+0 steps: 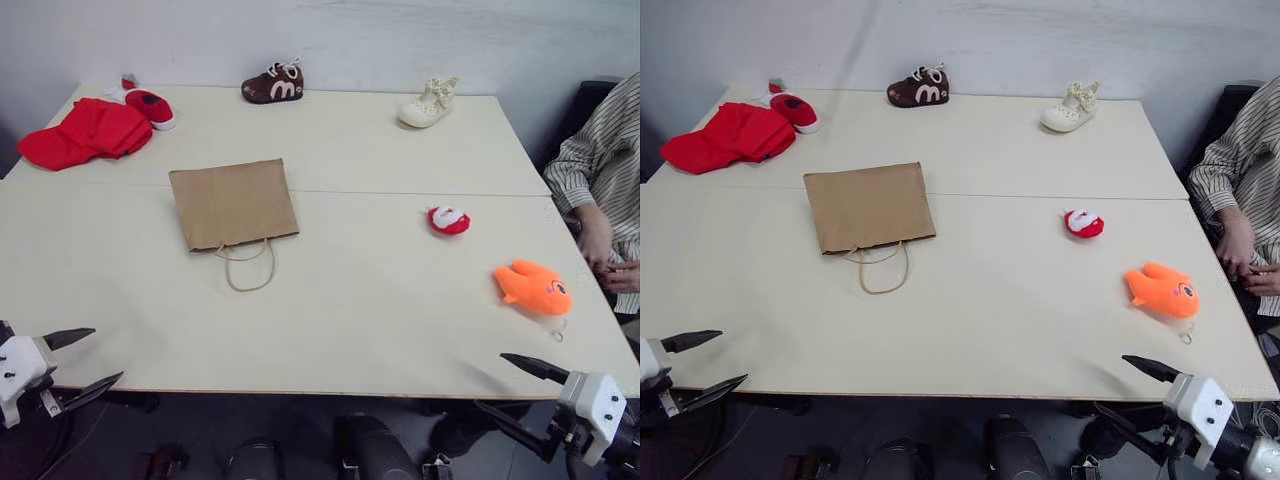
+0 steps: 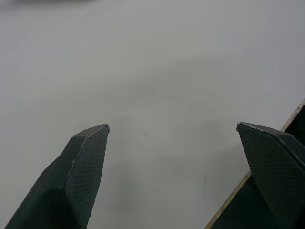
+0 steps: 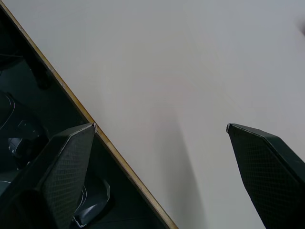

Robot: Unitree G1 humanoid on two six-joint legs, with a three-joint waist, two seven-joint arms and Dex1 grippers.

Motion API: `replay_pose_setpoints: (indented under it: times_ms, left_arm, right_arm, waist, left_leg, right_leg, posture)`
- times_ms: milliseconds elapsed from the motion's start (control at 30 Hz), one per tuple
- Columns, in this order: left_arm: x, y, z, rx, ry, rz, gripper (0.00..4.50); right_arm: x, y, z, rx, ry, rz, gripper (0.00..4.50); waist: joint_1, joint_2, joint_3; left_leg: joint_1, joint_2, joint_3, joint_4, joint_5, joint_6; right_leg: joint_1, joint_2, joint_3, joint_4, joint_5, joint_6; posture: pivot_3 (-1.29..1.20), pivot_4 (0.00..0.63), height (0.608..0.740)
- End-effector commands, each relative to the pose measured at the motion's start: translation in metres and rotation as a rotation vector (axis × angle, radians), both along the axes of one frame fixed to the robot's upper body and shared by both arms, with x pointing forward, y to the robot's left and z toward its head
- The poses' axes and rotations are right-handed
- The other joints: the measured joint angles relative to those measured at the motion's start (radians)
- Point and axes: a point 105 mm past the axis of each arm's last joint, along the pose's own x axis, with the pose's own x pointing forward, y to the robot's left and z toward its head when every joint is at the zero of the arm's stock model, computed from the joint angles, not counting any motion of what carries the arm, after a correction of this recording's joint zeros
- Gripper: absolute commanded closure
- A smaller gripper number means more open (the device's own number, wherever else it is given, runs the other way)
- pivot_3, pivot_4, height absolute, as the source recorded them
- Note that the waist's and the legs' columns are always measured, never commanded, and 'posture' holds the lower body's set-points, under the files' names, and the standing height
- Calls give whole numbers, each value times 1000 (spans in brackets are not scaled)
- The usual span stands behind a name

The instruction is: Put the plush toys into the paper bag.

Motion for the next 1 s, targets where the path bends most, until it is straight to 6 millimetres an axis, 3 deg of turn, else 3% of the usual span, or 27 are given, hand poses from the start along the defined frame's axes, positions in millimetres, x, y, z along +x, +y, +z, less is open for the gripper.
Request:
replay_pose_setpoints:
  times_ms: [33,167,300,533,600,700,1000]
  left_arm:
    - [8,-16,22,-51,-41,-60,5]
    - [33,-53,48,-231,7,-144,5]
    - [78,-88,69,-176,-112,-228,5]
    - [144,-137,52,24,-196,-347,5]
    - [171,-158,42,75,-225,-369,383]
    - [184,-170,40,105,-262,-407,1243]
    - [179,-192,48,-31,-160,-501,4144]
  right_arm:
    - [-1,6,5,53,-30,19,0]
    - [12,24,24,189,-119,6,0]
    - [29,49,48,327,-211,10,0]
    - [46,87,61,387,-280,77,0]
    - [50,94,60,391,-283,84,0]
    - [51,92,57,373,-280,70,0]
    - [49,78,49,340,-260,19,0]
  waist:
    - [2,0,0]
    - [14,1,1]
    - [16,7,0]
    - [11,10,-1]
    - [15,9,0]
    - [18,8,0]
    - [15,8,0]
  left_leg:
    - [0,0,0,0,0,0]
    - [4,0,-1,0,0,0]
    - [10,-1,-4,0,0,0]
    - [5,0,0,2,2,-3]
    - [4,-1,0,4,1,-2]
    - [4,-3,0,7,2,-1]
    - [3,-1,2,7,2,-1]
  right_leg:
    - [0,0,0,0,0,0]
    - [5,0,-1,0,0,0]
    - [12,-1,-2,0,0,0]
    - [7,3,1,1,0,2]
    - [6,3,0,1,-1,3]
    - [6,2,1,2,0,5]
    - [4,2,2,5,-1,6]
  posture:
    - [0,150,740]
    - [0,150,740]
    - [0,150,740]
    - [0,150,740]
    - [0,150,740]
    - [0,150,740]
    - [0,150,740]
